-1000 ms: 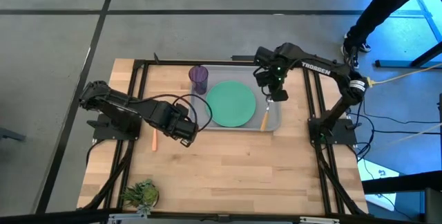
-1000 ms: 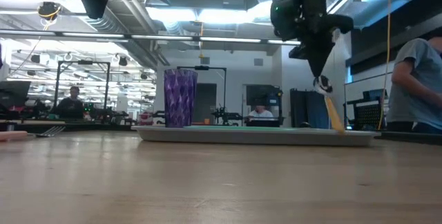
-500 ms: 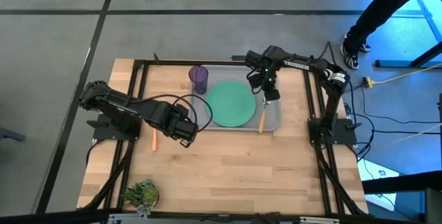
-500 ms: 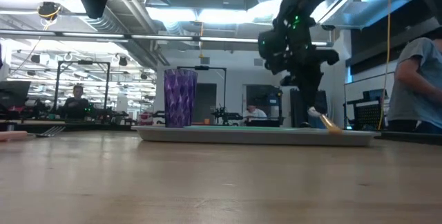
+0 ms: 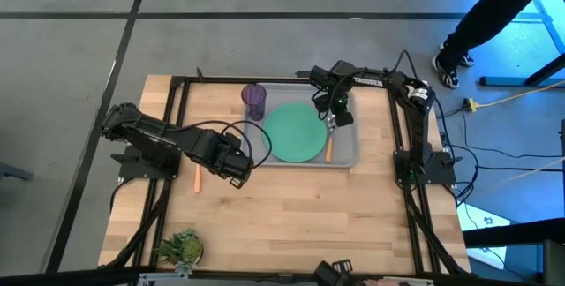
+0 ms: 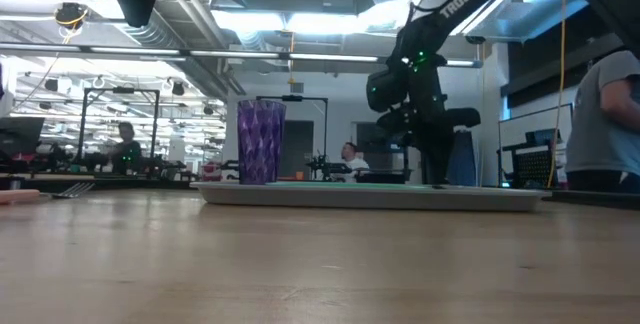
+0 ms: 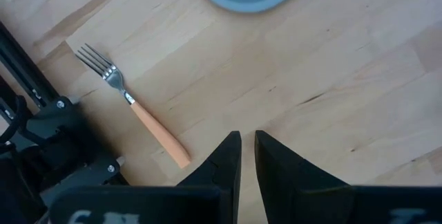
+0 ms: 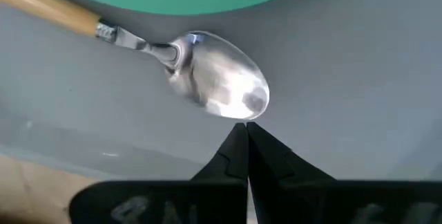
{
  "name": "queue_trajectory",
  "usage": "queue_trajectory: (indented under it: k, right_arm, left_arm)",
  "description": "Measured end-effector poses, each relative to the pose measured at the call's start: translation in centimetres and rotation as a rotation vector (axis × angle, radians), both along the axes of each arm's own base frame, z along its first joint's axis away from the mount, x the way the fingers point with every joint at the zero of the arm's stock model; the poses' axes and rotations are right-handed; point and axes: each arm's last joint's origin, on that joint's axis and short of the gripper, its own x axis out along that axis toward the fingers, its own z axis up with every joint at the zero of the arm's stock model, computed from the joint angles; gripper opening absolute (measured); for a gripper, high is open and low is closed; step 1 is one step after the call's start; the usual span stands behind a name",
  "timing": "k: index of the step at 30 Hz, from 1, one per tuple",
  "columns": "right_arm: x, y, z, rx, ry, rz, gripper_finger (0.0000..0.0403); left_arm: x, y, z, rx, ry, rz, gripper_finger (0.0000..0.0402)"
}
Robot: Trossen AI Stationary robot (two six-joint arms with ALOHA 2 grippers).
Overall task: Pick and place plate/cup/fork/spoon on tray
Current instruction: Put the yellow spoon on the gray tray to the right of the green plate
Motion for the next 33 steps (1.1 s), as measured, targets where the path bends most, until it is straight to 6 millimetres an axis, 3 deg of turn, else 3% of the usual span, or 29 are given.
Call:
queue_trajectory:
  k: [6, 12, 15, 21, 33]
  right_arm:
    - [-0.4, 0.4, 0.9, 0.027, -0.005, -0.021, 0.0]
    - [-0.1, 2.4, 2.2, 0.281, -0.113, -0.131, 0.0]
    - [0.5, 3.1, 1.8, 0.272, -0.136, -0.117, 0.0]
    - [1.3, 2.2, 1.0, 0.139, -0.196, -0.176, 0.0]
    - [-1.6, 0.3, -0.4, 0.133, -0.107, -0.296, 0.0]
  left_arm:
    - [0.0, 0.0, 0.0, 0.0, 0.0, 0.0, 0.0037]
    - [0.0, 0.0, 0.0, 0.0, 0.0, 0.0, 0.0037]
    - [0.0, 0.0, 0.0, 0.0, 0.0, 0.0, 0.0037]
    - [0.0, 0.0, 0.0, 0.0, 0.0, 0.0, 0.0037]
    - [0.0, 0.0, 0.0, 0.001, 0.0, -0.001, 0.0037]
